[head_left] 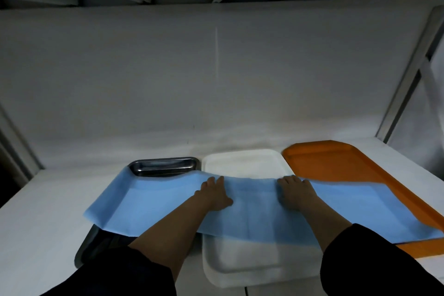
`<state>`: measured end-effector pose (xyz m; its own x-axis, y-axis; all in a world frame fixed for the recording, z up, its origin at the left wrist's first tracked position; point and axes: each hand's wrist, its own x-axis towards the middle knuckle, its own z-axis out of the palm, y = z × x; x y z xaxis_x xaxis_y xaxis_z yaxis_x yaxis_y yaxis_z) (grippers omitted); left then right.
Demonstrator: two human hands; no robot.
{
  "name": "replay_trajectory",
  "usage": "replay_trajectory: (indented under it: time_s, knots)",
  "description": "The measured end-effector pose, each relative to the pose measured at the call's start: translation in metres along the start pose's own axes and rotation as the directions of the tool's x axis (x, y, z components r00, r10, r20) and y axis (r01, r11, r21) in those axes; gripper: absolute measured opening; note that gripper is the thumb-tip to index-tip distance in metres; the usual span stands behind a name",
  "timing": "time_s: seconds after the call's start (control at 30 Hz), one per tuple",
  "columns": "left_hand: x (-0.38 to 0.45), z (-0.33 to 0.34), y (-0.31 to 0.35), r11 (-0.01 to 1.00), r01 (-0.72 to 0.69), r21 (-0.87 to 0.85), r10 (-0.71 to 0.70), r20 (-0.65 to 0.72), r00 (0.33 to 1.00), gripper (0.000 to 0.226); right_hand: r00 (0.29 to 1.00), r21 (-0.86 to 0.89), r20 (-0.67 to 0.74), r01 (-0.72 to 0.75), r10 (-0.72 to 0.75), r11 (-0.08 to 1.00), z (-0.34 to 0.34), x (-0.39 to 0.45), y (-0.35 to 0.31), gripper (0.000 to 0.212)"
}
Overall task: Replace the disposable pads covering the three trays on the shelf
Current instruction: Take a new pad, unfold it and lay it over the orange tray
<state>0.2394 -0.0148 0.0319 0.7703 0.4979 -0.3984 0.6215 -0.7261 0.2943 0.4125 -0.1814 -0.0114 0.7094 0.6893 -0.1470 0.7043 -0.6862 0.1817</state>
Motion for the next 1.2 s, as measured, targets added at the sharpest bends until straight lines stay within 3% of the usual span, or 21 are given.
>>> replay_trajectory:
  time_s: [0.3, 0.57, 0.83, 1.07, 1.2]
  knots:
    - [0.004, -0.004, 0.0, 0.994, -0.013, 0.107, 0.012, 0.009, 1.0, 0.082, 0.999, -0.071, 0.027, -0.029, 0.031, 0.997, 0.001, 0.019, 0.016, 0.051]
    - [0.002, -0.004, -0.001, 0.988, -0.021, 0.154, 0.023, -0.012, 1.0, 0.081, 0.988, -0.14, -0.141, -0.087, 0.067, 0.986, -0.007, 0.018, 0.018, 0.036]
    - [-0.006, -0.002, 0.003, 0.967, -0.062, 0.246, 0.079, -0.059, 0.995, 0.079, 0.955, -0.051, -0.275, -0.128, 0.11, 0.99, -0.019, 0.001, 0.032, 0.039]
    - [-0.011, -0.007, 0.014, 0.942, -0.119, 0.314, 0.158, -0.101, 0.982, 0.081, 0.925, 0.079, -0.372, -0.049, 0.074, 0.996, -0.048, -0.023, 0.04, 0.028]
    - [-0.012, -0.008, 0.021, 0.927, -0.169, 0.335, 0.229, -0.149, 0.962, 0.084, 0.914, 0.166, -0.405, 0.108, -0.032, 0.98, -0.059, -0.04, 0.043, 0.011]
